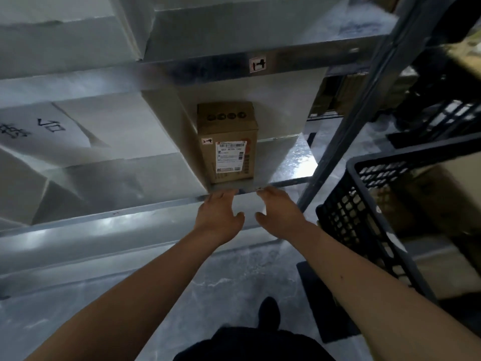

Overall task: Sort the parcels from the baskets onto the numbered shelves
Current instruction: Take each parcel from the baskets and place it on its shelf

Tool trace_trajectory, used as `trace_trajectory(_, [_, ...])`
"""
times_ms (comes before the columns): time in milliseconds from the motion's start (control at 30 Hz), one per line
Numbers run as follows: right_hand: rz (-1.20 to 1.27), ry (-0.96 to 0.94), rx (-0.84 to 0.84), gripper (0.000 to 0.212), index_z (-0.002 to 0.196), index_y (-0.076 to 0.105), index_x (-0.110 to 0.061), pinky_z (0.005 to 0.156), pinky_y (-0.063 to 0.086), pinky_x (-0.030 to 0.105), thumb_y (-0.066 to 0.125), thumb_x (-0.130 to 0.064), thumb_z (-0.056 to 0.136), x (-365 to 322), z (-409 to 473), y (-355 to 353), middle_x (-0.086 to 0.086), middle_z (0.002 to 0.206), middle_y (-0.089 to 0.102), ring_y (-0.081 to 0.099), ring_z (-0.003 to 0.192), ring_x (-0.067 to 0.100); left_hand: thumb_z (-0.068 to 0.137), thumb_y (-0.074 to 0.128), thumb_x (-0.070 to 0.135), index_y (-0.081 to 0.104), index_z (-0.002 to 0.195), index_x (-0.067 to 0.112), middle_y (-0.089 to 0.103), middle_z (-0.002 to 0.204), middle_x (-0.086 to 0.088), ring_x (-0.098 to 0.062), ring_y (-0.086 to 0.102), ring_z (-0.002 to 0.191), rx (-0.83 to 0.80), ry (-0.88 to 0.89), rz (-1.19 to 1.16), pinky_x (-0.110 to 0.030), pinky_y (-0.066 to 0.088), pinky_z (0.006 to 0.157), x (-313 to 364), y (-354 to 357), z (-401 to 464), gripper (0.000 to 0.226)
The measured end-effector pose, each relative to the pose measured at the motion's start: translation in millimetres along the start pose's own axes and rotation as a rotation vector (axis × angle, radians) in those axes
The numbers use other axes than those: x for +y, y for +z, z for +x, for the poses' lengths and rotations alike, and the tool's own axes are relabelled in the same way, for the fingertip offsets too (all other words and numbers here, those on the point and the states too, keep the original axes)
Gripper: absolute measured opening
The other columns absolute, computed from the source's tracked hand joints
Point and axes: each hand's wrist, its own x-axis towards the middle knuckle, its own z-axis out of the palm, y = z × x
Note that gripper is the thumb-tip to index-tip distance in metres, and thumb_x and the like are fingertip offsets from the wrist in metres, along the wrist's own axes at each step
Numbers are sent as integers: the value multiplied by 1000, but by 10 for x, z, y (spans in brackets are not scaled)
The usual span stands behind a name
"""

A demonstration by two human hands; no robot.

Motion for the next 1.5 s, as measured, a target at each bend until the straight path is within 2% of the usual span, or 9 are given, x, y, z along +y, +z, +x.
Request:
trace_trajectory(167, [-10,170,41,66,160,38,-13,122,26,36,64,-30,101,-58,-516,-240,9,166,34,28,153,29,92,65,43,48,149,36,55,150,3,-23,52,134,-35,188,-40,-44,47,112,162,-58,-124,60])
trace_trajectory(367, [-62,347,194,58,153,47,-12,113,39,35,64,-29,101,-147,-1340,-521,8,155,45,41,144,28,91,68,39,56,144,31,56,148,1,-25,50,135,-49,531,-10,-42,46,109,499,-120,-383,55])
trace_trajectory(500, [-44,469,281,62,157,43,-14,119,36,39,64,-30,100,-203,-1930,-597,8,162,37,36,147,28,93,67,41,55,147,28,53,149,-1,-27,44,138,-148,721,0,-42,44,110,748,-77,-654,57])
trace_trajectory(600, [-3,589,351,63,158,42,-14,121,33,38,64,-30,101,-242,-2397,-606,7,164,34,33,149,27,92,68,42,57,145,26,56,144,-1,-26,48,134,-192,876,10,-38,43,106,999,-7,-880,57])
trace_trajectory(833, [50,851,531,49,151,52,-16,116,41,34,60,-27,103,-235,-3434,-579,1,154,45,49,135,21,94,64,48,54,147,28,55,142,1,-25,46,134,-315,1144,66,-42,48,107,1737,244,-1468,58])
trace_trajectory(900, [50,911,560,46,148,54,-15,112,42,33,59,-26,103,-173,-3715,-562,2,152,48,52,132,22,95,64,48,52,149,30,53,143,3,-24,44,136,-355,1200,82,-42,49,106,1919,334,-1638,58])
trace_trajectory(1233, [94,1164,650,49,147,56,-11,113,35,30,62,-25,101,362,-4869,-404,10,150,53,47,138,25,95,65,45,54,146,30,53,146,3,-24,43,140,-463,1409,130,-44,46,111,2803,905,-2370,54])
trace_trajectory(1400, [142,1201,664,50,147,56,-13,110,38,29,61,-23,99,845,-5227,-400,10,147,54,48,135,25,95,64,45,55,145,29,52,147,1,-25,42,140,-501,1424,184,-44,45,111,3254,1295,-2581,53])
trace_trajectory(1500, [168,1208,634,46,141,60,-10,108,43,34,61,-25,98,1167,-5312,-451,11,141,56,52,132,27,95,64,47,54,146,31,50,149,1,-25,42,141,-495,1398,259,-46,44,112,3488,1527,-2635,55])
